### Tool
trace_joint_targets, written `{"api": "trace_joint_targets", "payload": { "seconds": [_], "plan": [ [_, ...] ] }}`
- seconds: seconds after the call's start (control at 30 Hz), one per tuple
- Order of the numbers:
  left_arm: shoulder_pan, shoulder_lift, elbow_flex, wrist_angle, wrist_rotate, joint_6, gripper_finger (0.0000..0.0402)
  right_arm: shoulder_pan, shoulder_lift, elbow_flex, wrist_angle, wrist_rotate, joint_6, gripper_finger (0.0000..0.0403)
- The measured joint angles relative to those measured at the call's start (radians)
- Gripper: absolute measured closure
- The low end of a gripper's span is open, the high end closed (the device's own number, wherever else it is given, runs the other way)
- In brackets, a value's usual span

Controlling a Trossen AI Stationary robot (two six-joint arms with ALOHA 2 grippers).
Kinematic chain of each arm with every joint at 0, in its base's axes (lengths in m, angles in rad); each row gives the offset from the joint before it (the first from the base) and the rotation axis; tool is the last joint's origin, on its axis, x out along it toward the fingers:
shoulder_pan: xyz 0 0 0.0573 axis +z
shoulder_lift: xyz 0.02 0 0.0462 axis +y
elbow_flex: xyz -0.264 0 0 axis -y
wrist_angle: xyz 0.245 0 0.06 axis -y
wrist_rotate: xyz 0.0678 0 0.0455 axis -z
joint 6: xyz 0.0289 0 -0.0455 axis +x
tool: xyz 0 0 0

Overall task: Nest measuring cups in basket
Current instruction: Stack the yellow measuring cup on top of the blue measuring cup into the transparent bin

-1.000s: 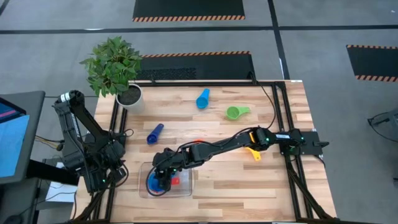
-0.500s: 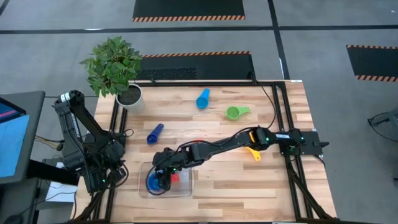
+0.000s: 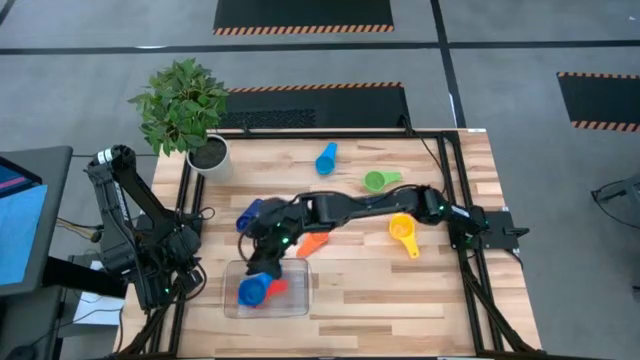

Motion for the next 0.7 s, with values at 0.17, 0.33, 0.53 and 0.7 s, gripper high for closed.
{"api": "trace_joint_targets", "payload": {
  "seconds": [0.17,0.33,0.53,0.7],
  "plan": [
    [0.0,0.0,0.0,0.0,0.001,0.002,0.0308,-0.031,-0.126,0.002,-0.274,-0.104,-0.116,0.0245],
    [0.0,0.0,0.0,0.0,0.011,0.002,0.0308,-0.056,-0.239,0.002,-0.739,0.04,-0.306,0.0259],
    [0.0,0.0,0.0,-0.001,-0.002,-0.027,0.0308,-0.032,-0.314,0.001,-1.145,0.55,-0.207,0.0276],
    [0.0,0.0,0.0,0.0,-0.048,-0.066,0.0308,0.021,-0.405,-0.107,-1.139,0.86,-0.052,0.0282]
  ]
}}
